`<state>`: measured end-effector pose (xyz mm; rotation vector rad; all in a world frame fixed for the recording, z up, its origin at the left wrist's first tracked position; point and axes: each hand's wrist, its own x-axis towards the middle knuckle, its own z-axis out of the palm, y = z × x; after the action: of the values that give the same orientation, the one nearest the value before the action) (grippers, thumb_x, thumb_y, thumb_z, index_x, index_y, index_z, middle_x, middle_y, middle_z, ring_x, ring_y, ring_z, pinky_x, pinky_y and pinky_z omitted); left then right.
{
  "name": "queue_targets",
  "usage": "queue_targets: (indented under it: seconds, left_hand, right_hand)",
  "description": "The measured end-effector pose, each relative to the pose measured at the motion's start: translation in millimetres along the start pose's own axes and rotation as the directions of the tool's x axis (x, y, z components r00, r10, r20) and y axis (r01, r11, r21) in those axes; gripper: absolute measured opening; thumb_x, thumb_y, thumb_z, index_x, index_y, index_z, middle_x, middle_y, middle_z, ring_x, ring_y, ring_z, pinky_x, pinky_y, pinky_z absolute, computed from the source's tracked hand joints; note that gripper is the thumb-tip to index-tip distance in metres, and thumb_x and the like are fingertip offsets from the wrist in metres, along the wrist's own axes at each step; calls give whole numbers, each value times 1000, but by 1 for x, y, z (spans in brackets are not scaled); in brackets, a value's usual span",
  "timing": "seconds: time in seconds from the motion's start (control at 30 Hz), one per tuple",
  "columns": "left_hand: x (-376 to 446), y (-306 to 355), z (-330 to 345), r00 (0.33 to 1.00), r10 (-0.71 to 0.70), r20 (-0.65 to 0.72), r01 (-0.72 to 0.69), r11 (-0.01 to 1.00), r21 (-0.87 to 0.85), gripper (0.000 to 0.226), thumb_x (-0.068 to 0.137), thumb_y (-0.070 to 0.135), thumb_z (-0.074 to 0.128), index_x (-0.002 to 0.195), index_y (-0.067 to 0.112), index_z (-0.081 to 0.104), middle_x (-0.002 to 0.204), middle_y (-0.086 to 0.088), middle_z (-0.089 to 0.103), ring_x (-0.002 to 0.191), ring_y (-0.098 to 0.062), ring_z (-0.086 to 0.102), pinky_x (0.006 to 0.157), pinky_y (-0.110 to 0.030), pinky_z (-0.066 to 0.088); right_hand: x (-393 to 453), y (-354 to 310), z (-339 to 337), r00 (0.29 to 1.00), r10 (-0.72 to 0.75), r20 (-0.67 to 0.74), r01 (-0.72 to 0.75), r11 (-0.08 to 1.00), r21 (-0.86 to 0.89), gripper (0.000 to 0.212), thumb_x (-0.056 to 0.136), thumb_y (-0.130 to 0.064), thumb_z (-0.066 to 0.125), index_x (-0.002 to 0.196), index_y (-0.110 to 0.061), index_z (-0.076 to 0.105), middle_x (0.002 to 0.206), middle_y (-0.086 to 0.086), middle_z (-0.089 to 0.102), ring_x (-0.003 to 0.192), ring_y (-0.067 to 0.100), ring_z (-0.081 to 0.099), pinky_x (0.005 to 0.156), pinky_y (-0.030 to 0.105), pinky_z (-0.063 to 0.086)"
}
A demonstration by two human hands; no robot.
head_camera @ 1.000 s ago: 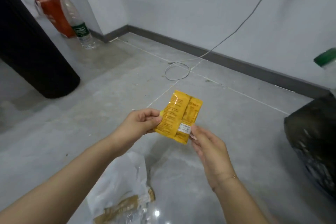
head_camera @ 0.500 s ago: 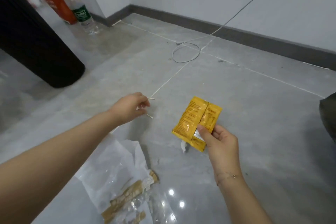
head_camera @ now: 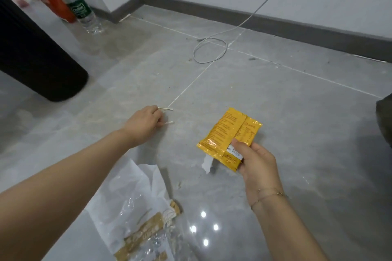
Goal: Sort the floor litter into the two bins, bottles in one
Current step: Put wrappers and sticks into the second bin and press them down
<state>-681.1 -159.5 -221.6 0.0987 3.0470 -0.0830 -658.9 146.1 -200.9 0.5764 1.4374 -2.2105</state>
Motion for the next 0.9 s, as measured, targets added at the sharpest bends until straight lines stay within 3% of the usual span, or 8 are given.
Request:
queue_targets:
  seconds: [0.17,0.37,0.53,0.73,0.8,0.9]
  left_hand:
    - [23,-15,-9,981,-167,-101,163,986,-45,14,95,14,52,100,4,61,109,-17,54,104,-34,49,85,-42,38]
    - [47,-9,-2,991,-126,53,126,992,7,24,99,25,46,104,4,56,110,-17,51,106,-33,48,89,-40,38]
    - [46,-10,5,982,-190,-3,189,980,-56,13,98,21,49,105,11,54,108,-13,59,102,-30,47,83,-35,33]
    - [41,-8,13,946,-320,49,323,941,-102,22,99,20,45,116,10,55,119,-12,58,111,-32,46,93,-34,33]
    - [40,-3,5,925,-378,51,379,899,-218,22,98,19,45,117,10,55,112,-11,61,109,-32,50,88,-34,38]
    - [32,22,-29,881,-472,42,415,727,-547,21,100,15,44,117,10,54,100,-5,56,96,-25,54,76,-26,37]
  right_hand:
    - [0,0,1,1000,19,8,-19,1000,21,12,88,-8,63,85,-15,72,81,0,75,75,17,69,67,29,58]
    - [4,-4,-5,998,20,-63,-16,998,55,12,88,-7,62,84,-15,70,81,1,73,73,16,67,66,26,55]
    - [4,-4,-2,999,32,-36,-29,997,77,12,88,-7,60,87,-14,69,86,4,72,75,16,66,66,25,53]
    - [5,-4,-2,998,51,-47,-47,995,86,11,89,-7,61,86,-15,68,86,5,71,76,18,65,68,28,53]
    - [4,-5,-3,998,41,-48,-36,995,88,12,89,-8,61,85,-16,69,86,4,71,75,17,65,72,30,53]
    - [4,-8,-4,997,29,-65,-23,996,92,12,89,-8,61,85,-16,68,84,3,71,73,16,64,70,29,53]
